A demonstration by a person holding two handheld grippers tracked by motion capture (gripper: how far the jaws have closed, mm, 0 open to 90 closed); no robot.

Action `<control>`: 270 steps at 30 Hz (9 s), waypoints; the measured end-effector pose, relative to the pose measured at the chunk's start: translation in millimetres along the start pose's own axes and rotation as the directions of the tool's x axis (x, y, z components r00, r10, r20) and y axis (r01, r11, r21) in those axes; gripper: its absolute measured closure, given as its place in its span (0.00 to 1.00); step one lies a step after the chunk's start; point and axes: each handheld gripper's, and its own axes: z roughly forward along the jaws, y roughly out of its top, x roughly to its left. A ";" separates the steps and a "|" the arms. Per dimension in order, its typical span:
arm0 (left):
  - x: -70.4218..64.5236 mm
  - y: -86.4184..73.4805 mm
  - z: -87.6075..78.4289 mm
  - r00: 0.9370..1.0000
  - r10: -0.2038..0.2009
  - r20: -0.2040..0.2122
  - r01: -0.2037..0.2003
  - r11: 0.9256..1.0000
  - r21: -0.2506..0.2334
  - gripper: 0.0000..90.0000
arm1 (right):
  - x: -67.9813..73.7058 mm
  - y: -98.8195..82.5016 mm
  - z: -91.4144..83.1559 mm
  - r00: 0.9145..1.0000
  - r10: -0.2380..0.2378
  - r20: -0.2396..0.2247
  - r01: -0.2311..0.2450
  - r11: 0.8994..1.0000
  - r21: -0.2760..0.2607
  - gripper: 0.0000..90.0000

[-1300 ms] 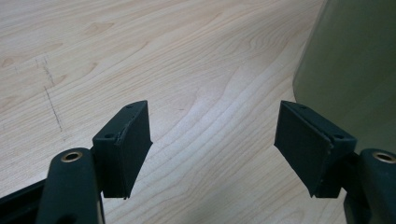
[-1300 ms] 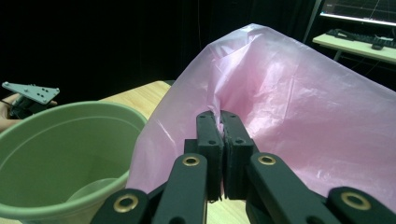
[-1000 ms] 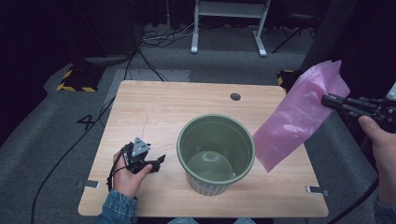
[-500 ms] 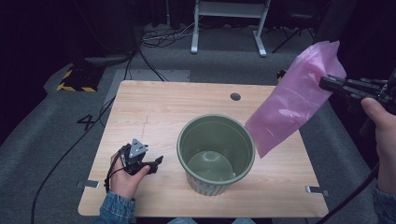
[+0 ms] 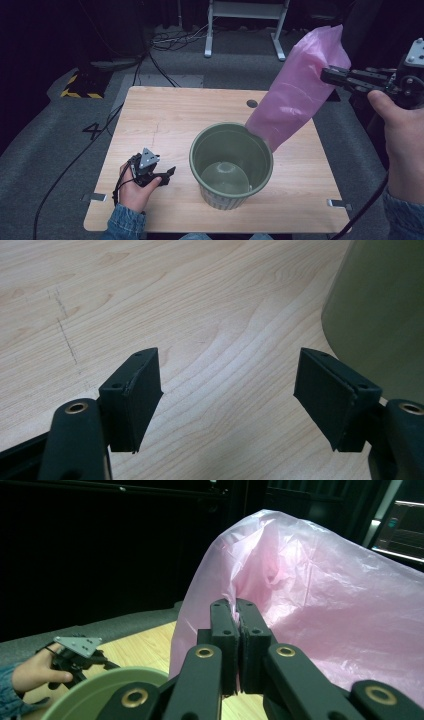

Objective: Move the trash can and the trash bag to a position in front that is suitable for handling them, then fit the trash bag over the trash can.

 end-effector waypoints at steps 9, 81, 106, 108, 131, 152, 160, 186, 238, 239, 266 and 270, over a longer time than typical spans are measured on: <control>-0.5 -0.3 1.3 1.000 0.001 0.002 -0.001 1.000 0.005 0.30 | 8.9 6.6 15.6 0.999 0.008 -0.045 -0.009 1.000 -0.013 0.98; 0.4 1.0 1.9 1.000 0.013 0.001 -0.013 1.000 0.006 0.30 | 78.5 -154.6 116.8 0.980 0.108 -0.167 -0.048 0.943 0.331 0.55; 0.1 2.0 6.6 1.000 0.017 0.007 -0.017 1.000 0.009 0.30 | 12.3 -176.2 53.3 0.985 0.155 0.072 -0.170 0.939 0.298 0.43; 0.2 1.9 6.4 1.000 0.016 0.007 -0.016 1.000 0.009 0.30 | 8.0 -185.4 52.7 0.983 0.163 0.089 -0.183 0.934 0.307 0.40; 4.7 -3.1 -0.3 1.000 -0.004 -0.010 0.004 1.000 0.009 0.29 | -24.7 -279.3 119.6 0.968 0.166 0.188 -0.230 0.889 0.397 0.30; 8.8 5.2 -9.3 1.000 -0.010 -0.001 0.010 1.000 -0.027 0.30 | -31.6 -207.5 103.2 0.988 0.069 0.138 -0.091 0.984 0.155 0.98; 7.6 17.7 -19.0 1.000 0.022 0.001 -0.022 0.999 -0.046 0.30 | -14.0 -161.6 88.9 0.990 -0.041 0.136 0.022 0.990 0.136 0.97; -41.8 96.0 -77.4 0.973 0.202 0.113 -0.173 0.959 -0.224 0.27 | 4.9 -148.1 89.6 0.988 -0.086 0.129 0.057 0.976 0.212 0.97; -99.8 142.8 -35.1 0.912 0.340 0.230 -0.327 0.940 -0.094 0.56 | 21.8 -123.4 73.6 0.998 -0.029 0.051 0.024 0.996 0.081 0.98; -98.8 142.9 -36.8 0.916 0.324 0.234 -0.309 0.946 -0.100 0.45 | 24.9 -122.7 74.3 0.998 -0.049 0.050 0.044 0.995 0.087 0.98; -85.9 163.7 -87.9 0.924 0.287 0.255 -0.209 0.933 -0.292 0.25 | 57.5 -124.8 92.1 0.945 -0.319 0.068 0.298 0.930 0.216 0.97; -92.3 170.5 -82.0 0.918 0.292 0.269 -0.215 0.936 -0.279 0.25 | 63.9 -122.4 97.4 0.946 -0.321 0.050 0.305 0.929 0.209 0.97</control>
